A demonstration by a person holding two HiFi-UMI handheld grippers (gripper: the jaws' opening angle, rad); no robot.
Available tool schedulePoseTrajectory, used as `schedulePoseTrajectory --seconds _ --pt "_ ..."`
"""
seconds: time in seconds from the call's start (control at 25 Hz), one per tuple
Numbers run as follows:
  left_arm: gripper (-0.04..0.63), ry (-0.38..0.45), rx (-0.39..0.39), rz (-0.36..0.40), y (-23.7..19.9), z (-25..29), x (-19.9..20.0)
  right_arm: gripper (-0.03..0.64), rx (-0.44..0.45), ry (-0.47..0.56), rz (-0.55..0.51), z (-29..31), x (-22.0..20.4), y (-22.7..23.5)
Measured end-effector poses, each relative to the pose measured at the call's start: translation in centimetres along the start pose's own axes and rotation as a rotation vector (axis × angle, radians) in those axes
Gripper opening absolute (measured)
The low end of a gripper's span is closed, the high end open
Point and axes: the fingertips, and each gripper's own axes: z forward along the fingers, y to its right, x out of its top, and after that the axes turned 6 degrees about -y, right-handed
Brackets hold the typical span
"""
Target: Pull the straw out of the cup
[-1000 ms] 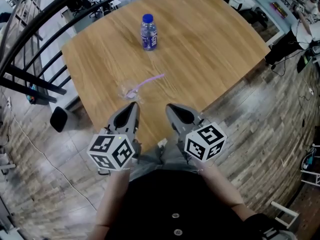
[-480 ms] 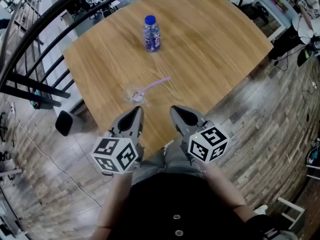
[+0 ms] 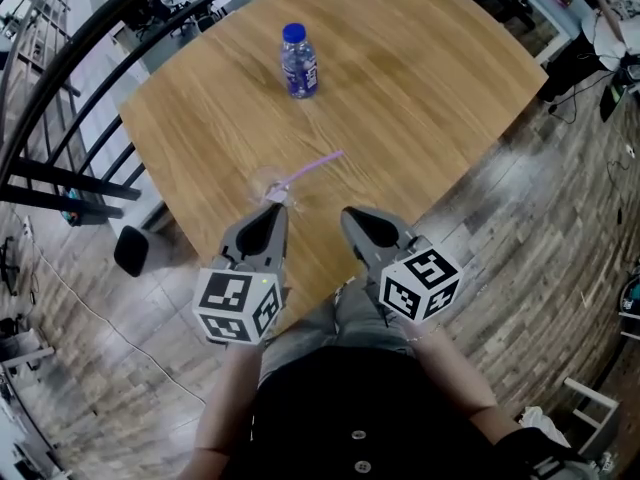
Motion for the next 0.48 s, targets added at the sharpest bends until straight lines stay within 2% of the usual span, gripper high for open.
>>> schedulePoseTrajectory --seconds 0.16,0.36,0.4,0.48 --pt "0.018 -0.026 -0.004 0.090 -0.2 0.5 0.3 -0.002 -0.001 0.000 0.008 0.2 0.0 0.2" --pt "0.022 -0.080 -0.010 0.161 -0.4 1.4 0.3 -0.002 -0.001 -0.007 0.012 0.6 0.0 0.2" --pt "0.043 -0.087 -0.008 0.176 -0.5 1.6 0.4 -0.002 0.001 -0.010 0.013 0.6 -0.1 0.2" --pt "0.145 -0.101 -0.005 0.211 -0.6 2.1 0.6 -0.002 0.002 -0.013 0.019 0.8 -0.3 0.3"
